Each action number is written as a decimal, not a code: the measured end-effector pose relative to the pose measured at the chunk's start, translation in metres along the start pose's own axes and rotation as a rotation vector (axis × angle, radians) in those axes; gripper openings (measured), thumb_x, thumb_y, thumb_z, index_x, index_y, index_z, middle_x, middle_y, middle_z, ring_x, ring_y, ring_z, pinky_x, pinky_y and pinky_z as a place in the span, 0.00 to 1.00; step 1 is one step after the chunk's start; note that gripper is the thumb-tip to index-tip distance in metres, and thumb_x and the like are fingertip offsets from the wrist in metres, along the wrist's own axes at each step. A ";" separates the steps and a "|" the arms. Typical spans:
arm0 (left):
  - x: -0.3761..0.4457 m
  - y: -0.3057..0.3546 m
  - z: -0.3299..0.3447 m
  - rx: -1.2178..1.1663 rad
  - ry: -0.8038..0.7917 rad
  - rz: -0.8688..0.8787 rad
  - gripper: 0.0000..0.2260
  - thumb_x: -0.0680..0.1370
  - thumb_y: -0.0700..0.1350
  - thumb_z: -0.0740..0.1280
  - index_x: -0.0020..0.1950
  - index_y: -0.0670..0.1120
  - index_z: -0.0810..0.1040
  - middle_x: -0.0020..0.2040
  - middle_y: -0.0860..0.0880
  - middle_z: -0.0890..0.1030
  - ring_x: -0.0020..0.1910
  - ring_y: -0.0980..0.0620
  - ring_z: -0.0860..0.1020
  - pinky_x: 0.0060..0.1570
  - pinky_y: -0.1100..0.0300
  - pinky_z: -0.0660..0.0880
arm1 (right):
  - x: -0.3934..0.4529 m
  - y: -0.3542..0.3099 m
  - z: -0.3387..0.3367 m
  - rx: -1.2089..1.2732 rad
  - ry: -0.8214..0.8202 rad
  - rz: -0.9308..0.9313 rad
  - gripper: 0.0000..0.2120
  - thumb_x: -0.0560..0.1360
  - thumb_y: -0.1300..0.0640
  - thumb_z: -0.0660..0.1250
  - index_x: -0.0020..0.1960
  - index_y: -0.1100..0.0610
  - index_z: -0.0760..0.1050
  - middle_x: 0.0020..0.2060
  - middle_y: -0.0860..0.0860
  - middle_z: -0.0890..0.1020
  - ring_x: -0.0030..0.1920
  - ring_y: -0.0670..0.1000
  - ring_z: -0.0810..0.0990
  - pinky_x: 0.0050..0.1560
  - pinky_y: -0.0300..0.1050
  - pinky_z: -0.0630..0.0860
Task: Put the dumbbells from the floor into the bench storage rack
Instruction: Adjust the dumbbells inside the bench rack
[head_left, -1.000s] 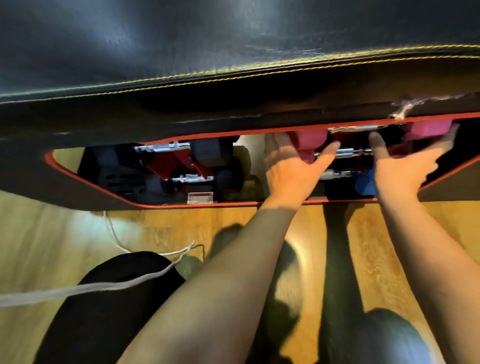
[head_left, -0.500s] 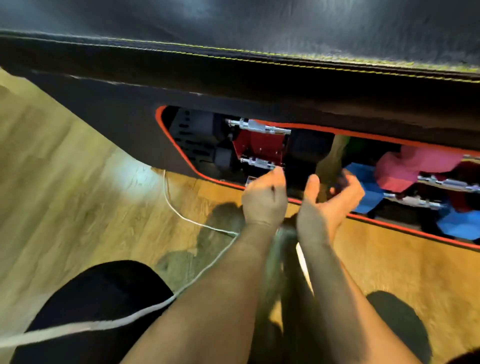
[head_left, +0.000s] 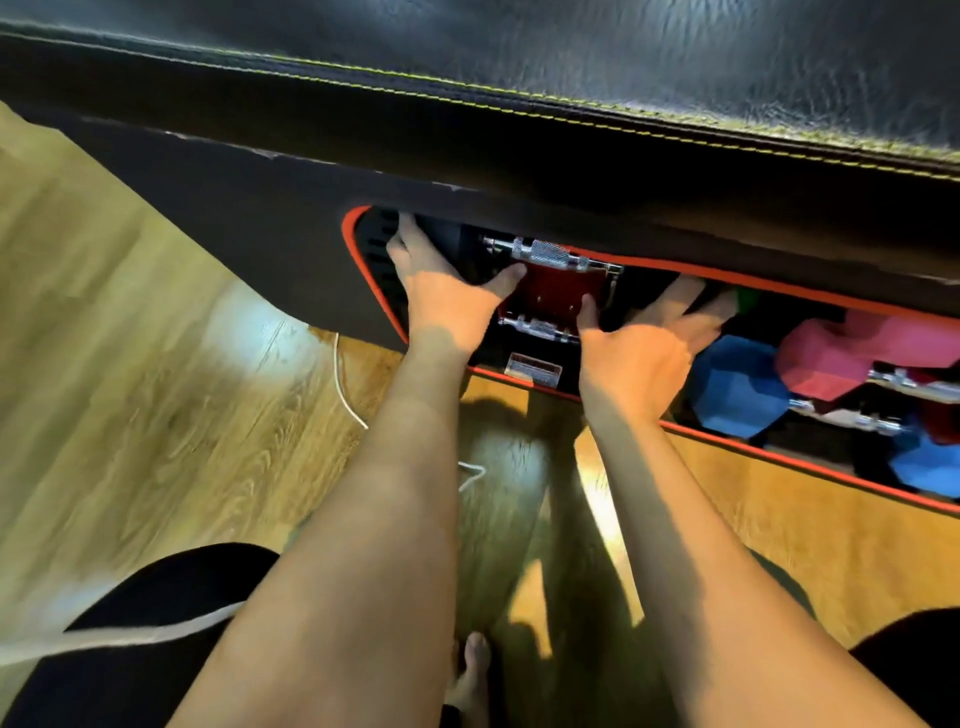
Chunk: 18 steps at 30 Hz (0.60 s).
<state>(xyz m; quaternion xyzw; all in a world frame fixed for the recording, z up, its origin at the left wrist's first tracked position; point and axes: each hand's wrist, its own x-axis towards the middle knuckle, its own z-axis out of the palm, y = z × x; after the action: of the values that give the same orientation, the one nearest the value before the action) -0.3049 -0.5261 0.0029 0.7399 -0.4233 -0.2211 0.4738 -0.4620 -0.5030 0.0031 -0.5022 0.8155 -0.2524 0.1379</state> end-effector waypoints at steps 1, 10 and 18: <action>0.000 0.000 0.001 0.018 0.027 0.013 0.53 0.60 0.48 0.82 0.77 0.41 0.55 0.69 0.41 0.61 0.70 0.44 0.64 0.64 0.72 0.58 | 0.000 0.000 0.000 0.014 0.003 -0.003 0.46 0.71 0.35 0.65 0.77 0.61 0.52 0.74 0.71 0.55 0.73 0.70 0.58 0.71 0.58 0.65; -0.002 -0.003 0.009 -0.011 0.087 0.059 0.47 0.64 0.43 0.79 0.76 0.39 0.55 0.66 0.40 0.62 0.67 0.44 0.65 0.62 0.74 0.58 | -0.001 -0.001 -0.006 0.085 0.015 -0.032 0.45 0.71 0.40 0.70 0.77 0.61 0.54 0.75 0.69 0.53 0.74 0.70 0.54 0.72 0.56 0.60; -0.011 0.001 0.008 -0.298 0.094 -0.063 0.50 0.66 0.49 0.80 0.78 0.45 0.50 0.74 0.46 0.59 0.74 0.50 0.61 0.74 0.59 0.60 | -0.006 0.009 -0.016 0.236 0.021 -0.084 0.48 0.70 0.39 0.73 0.76 0.63 0.55 0.74 0.64 0.56 0.74 0.64 0.56 0.72 0.43 0.61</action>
<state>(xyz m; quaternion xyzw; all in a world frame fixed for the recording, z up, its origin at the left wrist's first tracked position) -0.3170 -0.5208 -0.0010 0.6838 -0.3398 -0.2611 0.5906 -0.4739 -0.4904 0.0111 -0.5134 0.7598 -0.3576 0.1768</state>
